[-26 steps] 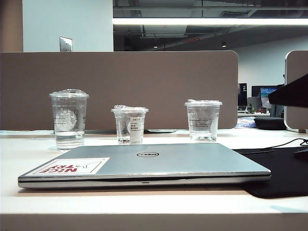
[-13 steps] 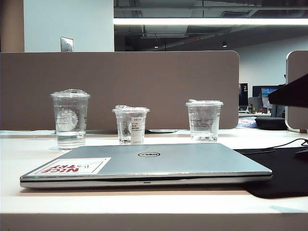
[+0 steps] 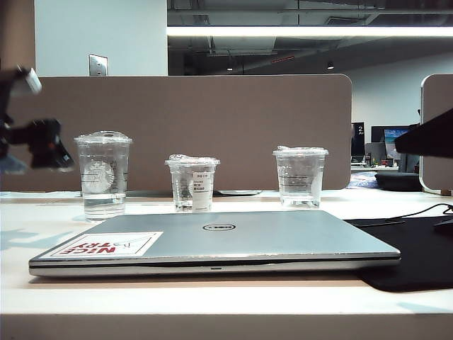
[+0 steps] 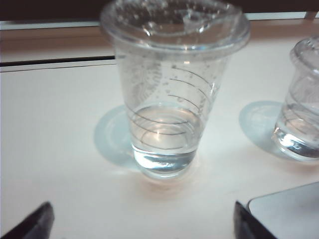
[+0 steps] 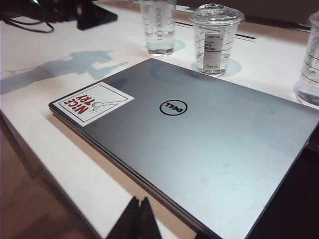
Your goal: Pick up the coffee cup on the left and place it on the left side of the laptop.
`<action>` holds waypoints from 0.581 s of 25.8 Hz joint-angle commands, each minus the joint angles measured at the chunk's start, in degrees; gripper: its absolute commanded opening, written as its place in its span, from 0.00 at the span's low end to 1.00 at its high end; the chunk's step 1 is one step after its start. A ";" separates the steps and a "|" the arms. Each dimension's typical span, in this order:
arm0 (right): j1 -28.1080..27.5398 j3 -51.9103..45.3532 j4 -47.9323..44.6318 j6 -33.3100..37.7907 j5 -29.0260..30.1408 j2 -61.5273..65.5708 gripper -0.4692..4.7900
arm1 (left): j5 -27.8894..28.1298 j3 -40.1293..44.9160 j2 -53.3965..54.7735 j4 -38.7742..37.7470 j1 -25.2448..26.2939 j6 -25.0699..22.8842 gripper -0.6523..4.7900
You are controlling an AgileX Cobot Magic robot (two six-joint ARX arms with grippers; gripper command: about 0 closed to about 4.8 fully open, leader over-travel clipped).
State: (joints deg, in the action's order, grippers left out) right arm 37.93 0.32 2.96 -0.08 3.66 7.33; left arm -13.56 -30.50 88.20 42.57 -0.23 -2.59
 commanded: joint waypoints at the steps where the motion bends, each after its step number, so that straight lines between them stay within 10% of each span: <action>1: 0.00 -0.24 -1.07 0.04 0.09 -0.04 0.08 | -0.68 -3.58 7.98 4.35 -0.09 -0.48 1.00; 15: 0.00 -0.24 -1.05 0.04 0.09 -0.04 0.08 | -7.52 -19.43 28.85 8.11 -0.74 -2.99 1.00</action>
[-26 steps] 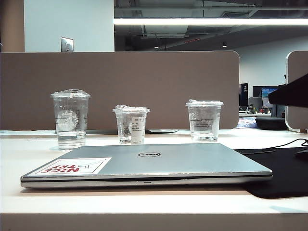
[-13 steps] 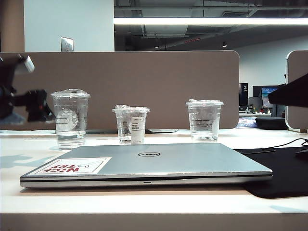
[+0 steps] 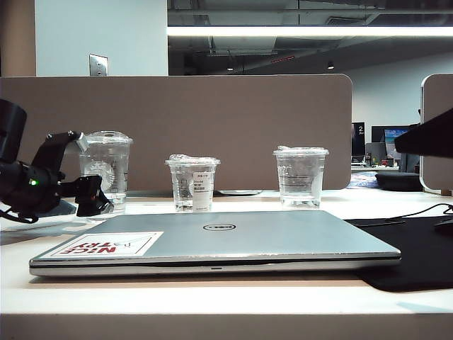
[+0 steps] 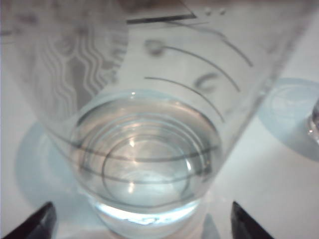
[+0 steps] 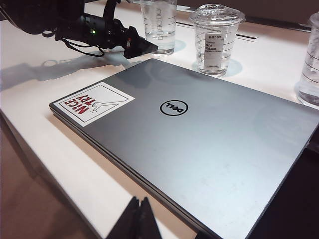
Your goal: Pick up the coffee cup on the left and place it on the left side of the laptop.
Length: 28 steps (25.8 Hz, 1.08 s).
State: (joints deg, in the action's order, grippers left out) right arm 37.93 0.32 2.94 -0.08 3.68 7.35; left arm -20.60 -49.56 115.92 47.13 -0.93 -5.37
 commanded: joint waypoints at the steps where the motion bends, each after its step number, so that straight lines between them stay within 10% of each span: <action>1: 0.00 -0.24 -1.03 0.04 0.09 -0.07 0.08 | -0.50 -0.33 1.51 4.37 -0.02 -0.20 1.00; 28: 0.00 -0.24 -1.03 0.04 0.09 -0.07 0.08 | -1.07 -4.79 14.45 24.63 -1.16 -0.20 1.00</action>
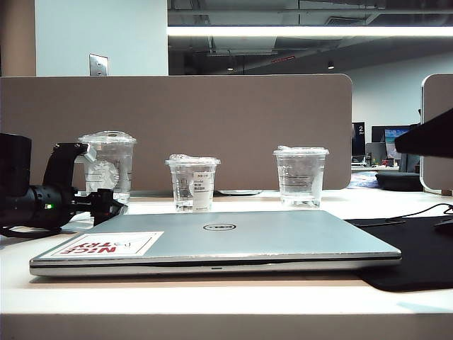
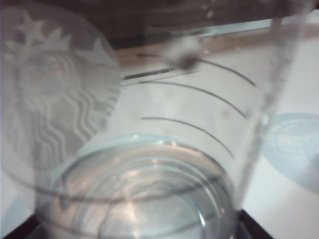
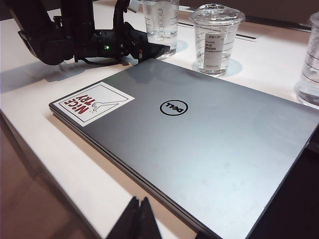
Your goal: Pick up the coffee cup on the left and place it on the left side of the laptop.
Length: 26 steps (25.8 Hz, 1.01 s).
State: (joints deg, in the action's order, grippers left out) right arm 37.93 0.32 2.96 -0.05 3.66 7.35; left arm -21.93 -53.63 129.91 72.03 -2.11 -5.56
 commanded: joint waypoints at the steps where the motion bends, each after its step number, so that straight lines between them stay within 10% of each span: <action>1: 0.00 -0.24 -1.05 0.02 0.11 -0.07 0.08 | 0.26 -1.03 0.63 -0.35 0.00 0.00 1.00; 14: 0.02 -0.24 -1.05 0.02 0.11 -0.09 0.08 | 0.22 -4.42 4.63 0.94 0.00 1.68 1.00; 26: 0.02 -0.24 -1.05 0.02 0.11 -0.09 0.08 | 0.02 -4.39 4.63 2.25 0.02 1.70 0.74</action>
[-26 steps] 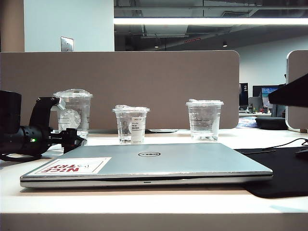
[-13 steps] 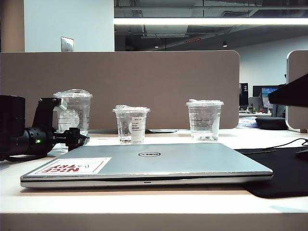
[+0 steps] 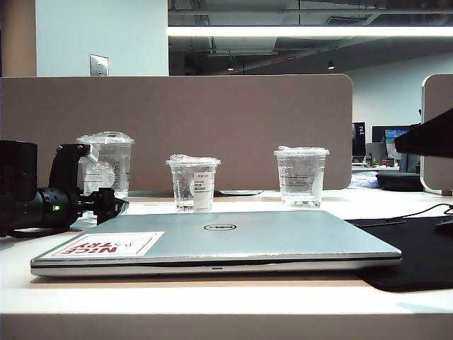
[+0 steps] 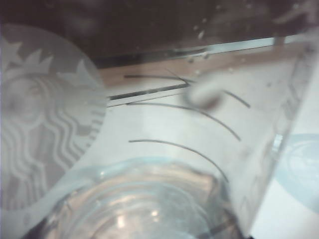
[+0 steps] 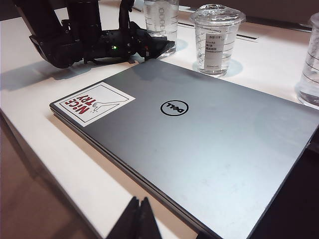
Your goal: Pick up the coffee cup on the left and place it on the left side of the laptop.
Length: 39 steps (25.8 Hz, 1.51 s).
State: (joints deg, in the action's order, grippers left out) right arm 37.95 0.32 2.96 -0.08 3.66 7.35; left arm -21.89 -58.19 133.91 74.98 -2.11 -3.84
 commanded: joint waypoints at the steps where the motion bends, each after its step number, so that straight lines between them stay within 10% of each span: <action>1: 0.00 -0.24 -1.05 0.02 0.11 -0.09 0.08 | -0.02 0.17 0.63 -0.11 0.02 0.00 0.73; 17: 0.04 -0.24 -1.05 0.04 0.11 -0.09 0.08 | -4.07 1.09 -0.57 5.38 0.15 2.36 0.73; 39: 0.04 -0.24 -1.05 0.04 0.09 -0.24 0.08 | -3.56 23.85 -14.27 8.37 1.38 -0.94 0.73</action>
State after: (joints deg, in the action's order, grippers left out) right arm 38.00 0.32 2.94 -0.05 3.66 7.14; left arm -25.36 -35.24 121.03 80.99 -0.75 -4.10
